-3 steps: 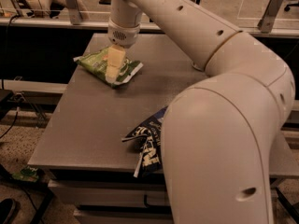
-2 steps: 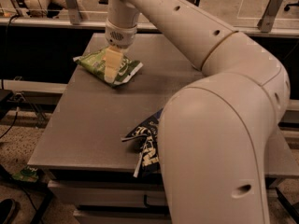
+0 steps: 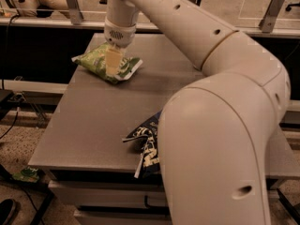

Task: Move green jalapeno chip bag near 7up can

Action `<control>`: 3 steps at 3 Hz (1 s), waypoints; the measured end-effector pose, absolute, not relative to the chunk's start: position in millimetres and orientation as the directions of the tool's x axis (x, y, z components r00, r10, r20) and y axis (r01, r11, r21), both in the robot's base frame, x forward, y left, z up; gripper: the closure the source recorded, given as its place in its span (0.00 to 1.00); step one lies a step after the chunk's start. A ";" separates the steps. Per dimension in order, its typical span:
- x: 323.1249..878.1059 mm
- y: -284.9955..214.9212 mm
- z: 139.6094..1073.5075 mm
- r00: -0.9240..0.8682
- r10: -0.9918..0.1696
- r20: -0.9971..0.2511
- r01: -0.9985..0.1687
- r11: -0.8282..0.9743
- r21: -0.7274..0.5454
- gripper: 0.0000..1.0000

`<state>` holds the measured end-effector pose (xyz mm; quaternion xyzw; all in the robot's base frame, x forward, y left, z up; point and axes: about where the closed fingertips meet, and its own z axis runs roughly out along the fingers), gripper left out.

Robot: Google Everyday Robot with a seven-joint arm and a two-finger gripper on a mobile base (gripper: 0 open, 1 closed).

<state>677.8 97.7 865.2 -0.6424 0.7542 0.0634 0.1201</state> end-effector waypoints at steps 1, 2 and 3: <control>682.0 79.6 887.9 -0.131 -0.952 -0.277 -0.982 0.163 -0.095 1.00; 687.8 56.0 902.6 -0.123 -0.955 -0.271 -0.979 0.162 -0.126 1.00; 696.5 16.9 906.4 -0.129 -0.954 -0.271 -0.976 0.170 -0.133 1.00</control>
Offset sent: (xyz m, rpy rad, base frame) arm 0.0112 -0.0759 0.0612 -0.0278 -0.0846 0.0063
